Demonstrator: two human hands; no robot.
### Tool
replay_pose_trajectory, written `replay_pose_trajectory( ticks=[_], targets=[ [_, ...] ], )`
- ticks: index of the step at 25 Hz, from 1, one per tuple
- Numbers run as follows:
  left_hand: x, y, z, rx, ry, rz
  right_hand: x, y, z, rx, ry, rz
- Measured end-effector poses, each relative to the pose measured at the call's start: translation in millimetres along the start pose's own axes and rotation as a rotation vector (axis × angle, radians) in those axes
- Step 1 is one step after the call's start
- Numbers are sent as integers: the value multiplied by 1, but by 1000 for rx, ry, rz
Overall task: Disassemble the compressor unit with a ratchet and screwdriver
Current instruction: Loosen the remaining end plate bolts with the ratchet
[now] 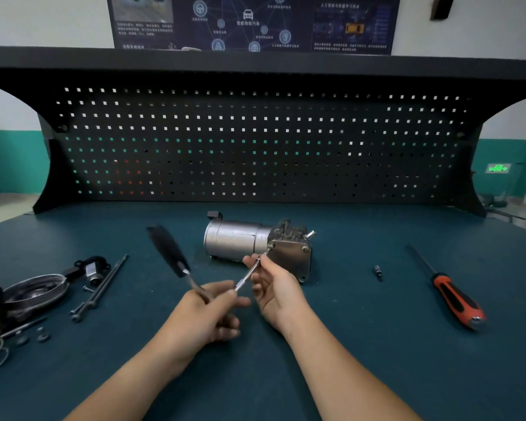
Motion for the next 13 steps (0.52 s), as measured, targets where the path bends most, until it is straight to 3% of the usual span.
replay_pose_trajectory(
  ticks=[2,3,4,5,6,9,10,13],
  targets=[
    [2,10,-4,-783,-15,-320,0,0,0,28,10,11],
    [4,13,-6,-1044,14,-449,0,0,0,42,12,17],
    [4,16,-5,-1103,55,-495,-1,0,-1,52,15,19],
    [4,17,-4,-1057,62,-513,0,1,-1,57,16,17],
    [4,18,-2,-857,48,-466,0,2,-1,56,10,8],
    [-2,4,1,-83,0,-77,1,3,-4,28,-33,-33],
    [-4,-1,-2,77,-4,26,1,3,-4,21,-42,-43],
    [-3,-5,-6,311,-20,131,0,3,-4,32,-49,-31]
  ],
)
Point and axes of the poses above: each hand's wrist, its own x-axis away from the middle knuckle, its own z-axis out of the back of the hand, y = z × x, the point moved 7 cm from there along -x, towards the middle knuckle, and after that the axes turned 1 degree about -x, right-handed, at the moved point
